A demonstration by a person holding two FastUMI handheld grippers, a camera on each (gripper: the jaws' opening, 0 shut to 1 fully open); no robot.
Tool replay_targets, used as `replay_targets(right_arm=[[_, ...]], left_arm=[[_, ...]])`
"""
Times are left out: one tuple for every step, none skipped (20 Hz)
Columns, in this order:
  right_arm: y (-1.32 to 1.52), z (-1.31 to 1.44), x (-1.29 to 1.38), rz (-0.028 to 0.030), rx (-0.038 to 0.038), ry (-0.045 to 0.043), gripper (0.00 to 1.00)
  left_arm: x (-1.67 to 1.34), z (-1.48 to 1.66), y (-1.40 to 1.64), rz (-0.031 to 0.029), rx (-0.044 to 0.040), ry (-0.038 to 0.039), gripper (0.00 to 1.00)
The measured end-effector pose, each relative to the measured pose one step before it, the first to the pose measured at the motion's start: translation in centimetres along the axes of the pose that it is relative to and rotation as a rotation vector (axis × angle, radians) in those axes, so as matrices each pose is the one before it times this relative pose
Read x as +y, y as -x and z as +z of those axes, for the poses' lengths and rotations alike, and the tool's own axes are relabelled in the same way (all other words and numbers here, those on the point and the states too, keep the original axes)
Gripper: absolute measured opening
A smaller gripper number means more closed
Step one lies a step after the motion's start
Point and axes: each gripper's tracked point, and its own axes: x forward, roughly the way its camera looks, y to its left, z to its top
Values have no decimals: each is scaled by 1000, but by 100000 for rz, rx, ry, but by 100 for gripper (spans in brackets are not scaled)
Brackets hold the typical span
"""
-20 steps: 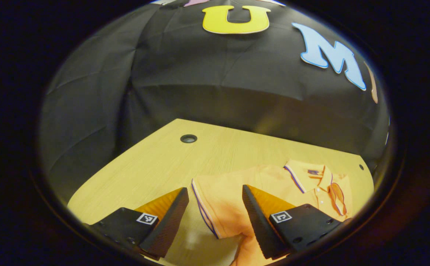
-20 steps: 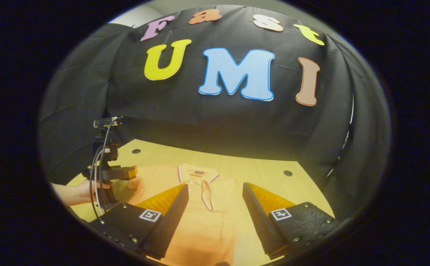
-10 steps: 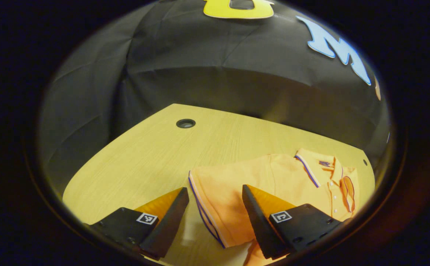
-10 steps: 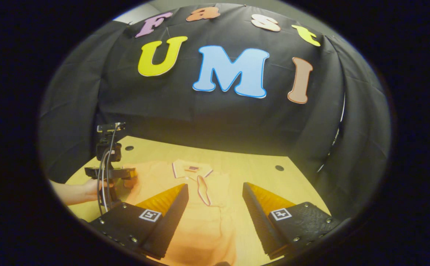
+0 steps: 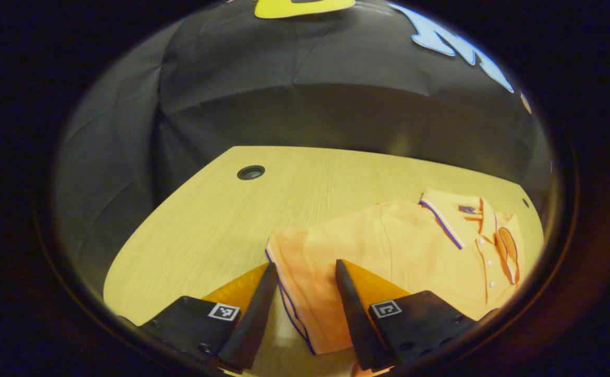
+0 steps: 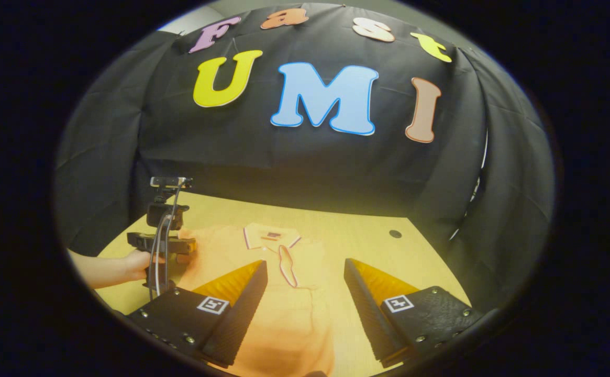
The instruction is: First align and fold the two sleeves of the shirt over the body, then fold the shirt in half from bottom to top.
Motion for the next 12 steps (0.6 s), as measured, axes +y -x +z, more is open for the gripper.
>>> replay_targets(right_arm=[[35,-121,-188,-356,3,-553,92],[-22,-224,-348,-512,-172,-356,92],[210,-75,-200,-400,65,-229,92],[130,-204,-179,-253,51,-89,92],[204,-119,-206,-311,132,3,92],[122,-96,-211,-276,-113,-191,92],[141,38,-164,-42,-41,-334,92],[107,-138,-198,-130,-9,-393,92],[136,17,-180,-186,-139,-402,92],[34,-17,-159,-230,-66,-286,92],[76,54,-169,-134,-251,-232,92],[11,-27,-135,-46,-248,-36,92]], left_arm=[[12,-110,35,495,67,28,65],[-59,18,-59,-227,-177,35,56],[33,-40,-35,-121,380,-824,46],[104,98,11,134,-271,-971,46],[-24,52,11,-63,98,-6,17],[133,-7,23,165,-30,-520,17],[660,194,117,2837,-386,-1240,18],[-146,289,224,-12,-653,49,10],[-117,440,244,111,-1080,651,10],[-217,415,334,-144,-1468,382,10],[-232,650,451,-485,-1572,180,10],[-286,655,410,-686,-1568,-29,10]])
